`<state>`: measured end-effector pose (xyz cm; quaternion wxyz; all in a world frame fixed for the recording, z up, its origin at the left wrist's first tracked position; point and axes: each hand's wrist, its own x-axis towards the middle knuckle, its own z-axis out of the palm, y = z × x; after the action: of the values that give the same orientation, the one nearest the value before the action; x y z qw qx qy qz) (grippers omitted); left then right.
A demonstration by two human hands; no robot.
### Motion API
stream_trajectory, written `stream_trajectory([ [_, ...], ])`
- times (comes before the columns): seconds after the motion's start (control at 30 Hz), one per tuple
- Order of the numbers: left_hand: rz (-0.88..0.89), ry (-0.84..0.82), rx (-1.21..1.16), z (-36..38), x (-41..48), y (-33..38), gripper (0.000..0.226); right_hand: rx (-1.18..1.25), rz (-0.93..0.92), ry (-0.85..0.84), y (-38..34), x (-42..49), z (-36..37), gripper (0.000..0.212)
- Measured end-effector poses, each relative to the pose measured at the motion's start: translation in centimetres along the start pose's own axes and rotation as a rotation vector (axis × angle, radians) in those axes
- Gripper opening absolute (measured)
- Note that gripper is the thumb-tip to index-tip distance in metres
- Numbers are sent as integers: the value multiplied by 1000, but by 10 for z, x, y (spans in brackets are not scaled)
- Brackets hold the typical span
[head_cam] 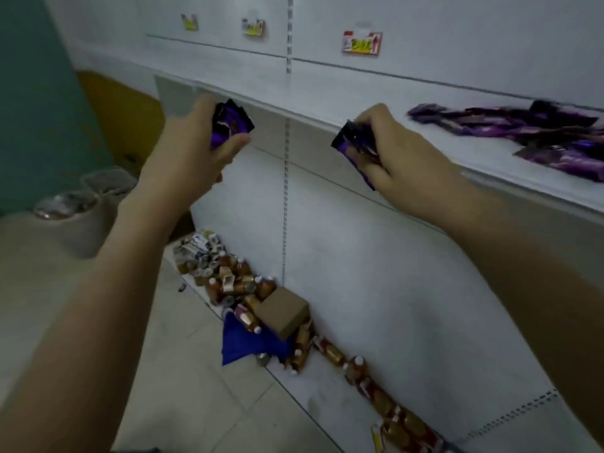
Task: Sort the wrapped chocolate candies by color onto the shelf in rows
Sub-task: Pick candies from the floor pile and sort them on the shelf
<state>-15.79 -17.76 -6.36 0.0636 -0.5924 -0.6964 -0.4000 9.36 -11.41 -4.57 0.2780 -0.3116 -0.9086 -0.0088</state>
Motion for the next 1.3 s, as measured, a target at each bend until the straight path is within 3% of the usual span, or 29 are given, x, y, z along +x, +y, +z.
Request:
stream_trajectory([
  [0.23,-492,80,50,-21,-118,-138,41,192,25,-265,-51,-4,163,27],
  [0.4,-701,31,132,-31,-160,-218,34,143,7,-492,-72,11,263,22],
  [0.83,-916,-225,342,-56,-164,-391,33,52,-47,-905,-136,96,403,18],
  [1.0,-970,-239,320,-54,-142,-447,33,65,-102,-904,-155,142,446,29],
  [1.3,-1009,-173,292,-55,-36,-557,30,104,-206,-900,-173,298,534,25],
])
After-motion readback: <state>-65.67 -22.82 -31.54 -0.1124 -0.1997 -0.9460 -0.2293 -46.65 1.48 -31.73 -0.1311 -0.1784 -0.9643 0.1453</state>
